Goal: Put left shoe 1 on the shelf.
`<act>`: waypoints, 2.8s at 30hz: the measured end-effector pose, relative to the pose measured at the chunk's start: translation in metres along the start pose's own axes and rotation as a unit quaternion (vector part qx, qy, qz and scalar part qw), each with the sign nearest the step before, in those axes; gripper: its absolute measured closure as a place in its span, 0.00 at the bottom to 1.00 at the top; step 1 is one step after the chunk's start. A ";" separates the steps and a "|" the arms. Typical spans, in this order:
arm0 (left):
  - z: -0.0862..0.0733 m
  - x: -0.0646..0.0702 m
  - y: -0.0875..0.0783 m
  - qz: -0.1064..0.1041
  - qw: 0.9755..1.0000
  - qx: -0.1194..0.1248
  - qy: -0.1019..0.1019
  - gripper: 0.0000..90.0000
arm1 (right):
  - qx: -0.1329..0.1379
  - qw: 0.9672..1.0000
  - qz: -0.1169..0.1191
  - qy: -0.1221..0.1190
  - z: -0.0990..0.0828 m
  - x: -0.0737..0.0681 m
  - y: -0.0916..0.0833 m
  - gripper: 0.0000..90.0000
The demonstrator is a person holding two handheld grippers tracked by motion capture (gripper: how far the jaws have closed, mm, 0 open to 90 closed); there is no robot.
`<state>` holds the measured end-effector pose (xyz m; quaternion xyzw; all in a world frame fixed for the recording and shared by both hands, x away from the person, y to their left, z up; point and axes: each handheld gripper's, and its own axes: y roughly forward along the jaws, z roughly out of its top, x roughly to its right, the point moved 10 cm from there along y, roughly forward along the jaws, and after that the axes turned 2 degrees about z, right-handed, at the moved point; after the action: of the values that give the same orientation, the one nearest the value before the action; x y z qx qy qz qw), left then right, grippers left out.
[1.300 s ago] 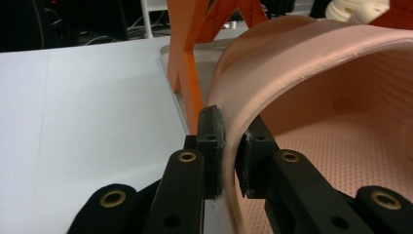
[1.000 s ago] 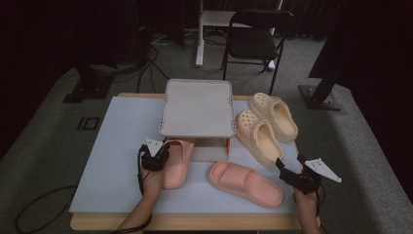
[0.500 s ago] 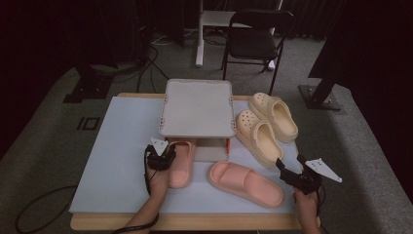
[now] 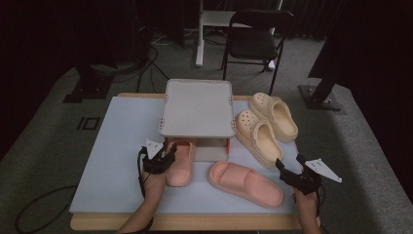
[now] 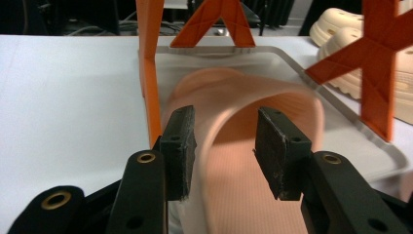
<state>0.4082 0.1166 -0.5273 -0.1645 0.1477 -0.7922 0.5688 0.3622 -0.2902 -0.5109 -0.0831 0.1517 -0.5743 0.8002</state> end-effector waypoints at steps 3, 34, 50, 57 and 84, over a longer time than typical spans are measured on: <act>0.002 0.000 -0.010 -0.014 1.000 0.001 -0.003 0.62 | 0.001 1.000 0.001 -0.001 0.000 -0.001 0.000 0.12; -0.044 0.007 -0.083 -0.058 0.997 -0.026 0.049 0.13 | -0.001 1.000 0.005 0.000 0.000 -0.005 0.000 0.12; -0.072 0.007 -0.069 -0.036 0.995 -0.066 0.067 0.09 | -0.003 1.000 0.007 -0.002 -0.001 -0.006 0.000 0.12; -0.080 0.013 -0.066 -0.041 0.993 -0.078 0.082 0.09 | -0.003 1.000 0.007 0.001 -0.001 -0.004 0.000 0.12; -0.062 -0.001 -0.020 -0.003 0.993 -0.099 0.068 0.09 | -0.001 1.000 0.009 0.004 -0.001 -0.002 0.000 0.12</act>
<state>0.3652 0.1264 -0.5751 -0.1665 0.2631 -0.7845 0.5363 0.3610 -0.2880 -0.5113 -0.0805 0.1560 -0.5676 0.8044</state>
